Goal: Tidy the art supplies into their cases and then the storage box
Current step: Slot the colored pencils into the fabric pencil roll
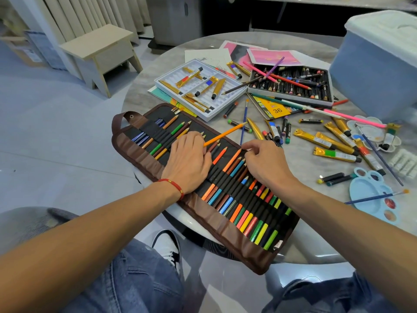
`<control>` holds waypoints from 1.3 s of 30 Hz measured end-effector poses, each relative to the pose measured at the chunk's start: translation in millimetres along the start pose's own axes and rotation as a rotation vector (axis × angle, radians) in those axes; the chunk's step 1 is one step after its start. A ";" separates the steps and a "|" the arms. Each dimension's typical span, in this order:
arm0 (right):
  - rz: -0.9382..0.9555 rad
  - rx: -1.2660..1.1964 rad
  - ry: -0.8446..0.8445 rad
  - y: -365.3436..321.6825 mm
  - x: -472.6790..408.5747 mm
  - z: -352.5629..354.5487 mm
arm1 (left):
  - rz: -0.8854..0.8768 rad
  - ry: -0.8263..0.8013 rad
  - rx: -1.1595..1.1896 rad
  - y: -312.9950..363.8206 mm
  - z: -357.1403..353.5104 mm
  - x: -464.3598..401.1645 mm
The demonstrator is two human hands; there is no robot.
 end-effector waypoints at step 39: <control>-0.033 -0.602 -0.027 8.2 -30.6 3.7 | -0.051 -0.116 0.027 5.5 -1.4 2.3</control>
Point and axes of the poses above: each hand's wrist, its own x-axis away from the middle knuckle, its own z-axis out of the back of the hand, y = z × x, the point moved 8 cm from there along -x, towards the middle knuckle, and after that the axes turned 13 degrees about -y, right-handed, at the moved point
